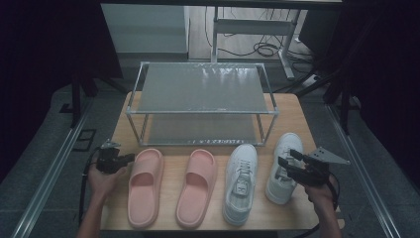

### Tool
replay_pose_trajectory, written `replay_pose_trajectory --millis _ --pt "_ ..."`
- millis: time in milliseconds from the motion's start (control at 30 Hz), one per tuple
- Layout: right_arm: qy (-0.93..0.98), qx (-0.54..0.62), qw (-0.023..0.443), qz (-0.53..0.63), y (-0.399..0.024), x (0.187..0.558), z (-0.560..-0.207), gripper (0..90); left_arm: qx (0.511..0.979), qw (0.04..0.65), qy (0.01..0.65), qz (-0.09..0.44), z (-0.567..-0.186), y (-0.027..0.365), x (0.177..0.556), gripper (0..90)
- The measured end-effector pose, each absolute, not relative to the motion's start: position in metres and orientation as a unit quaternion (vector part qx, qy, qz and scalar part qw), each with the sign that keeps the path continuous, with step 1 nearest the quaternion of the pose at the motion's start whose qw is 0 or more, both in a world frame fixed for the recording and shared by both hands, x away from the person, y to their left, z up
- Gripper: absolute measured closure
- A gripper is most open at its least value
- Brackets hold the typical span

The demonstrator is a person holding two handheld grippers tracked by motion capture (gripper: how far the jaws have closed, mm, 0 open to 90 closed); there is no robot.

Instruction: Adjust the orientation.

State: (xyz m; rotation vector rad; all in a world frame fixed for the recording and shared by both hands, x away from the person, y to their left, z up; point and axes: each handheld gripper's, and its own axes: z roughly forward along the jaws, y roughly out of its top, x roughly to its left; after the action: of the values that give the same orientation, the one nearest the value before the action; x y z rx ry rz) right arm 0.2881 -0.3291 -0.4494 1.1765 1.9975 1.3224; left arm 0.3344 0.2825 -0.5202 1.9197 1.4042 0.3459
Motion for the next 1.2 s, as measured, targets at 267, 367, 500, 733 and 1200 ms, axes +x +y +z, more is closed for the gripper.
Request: replay_pose_trajectory --millis 267,367,500,733,1200 --pt "0.728 0.429 0.233 0.482 -0.329 0.288 -0.45 40.9 0.746 0.368 0.54 0.127 -0.521 0.272 0.338 90.0" --pt "0.727 0.428 0.234 0.483 -0.33 0.288 -0.449 40.9 0.736 0.377 0.546 0.133 -0.514 0.276 0.331 90.0" --pt "0.725 0.431 0.233 0.483 -0.331 0.288 -0.449 40.9 0.73 0.391 0.544 0.138 -0.505 0.282 0.319 90.0" --pt "0.725 0.43 0.236 0.484 -0.33 0.287 -0.448 40.9 0.723 0.411 0.538 0.141 -0.49 0.288 0.281 90.0" --pt "0.724 0.429 0.237 0.486 -0.331 0.285 -0.446 40.9 0.745 0.425 0.495 0.136 -0.483 0.269 0.213 90.0"
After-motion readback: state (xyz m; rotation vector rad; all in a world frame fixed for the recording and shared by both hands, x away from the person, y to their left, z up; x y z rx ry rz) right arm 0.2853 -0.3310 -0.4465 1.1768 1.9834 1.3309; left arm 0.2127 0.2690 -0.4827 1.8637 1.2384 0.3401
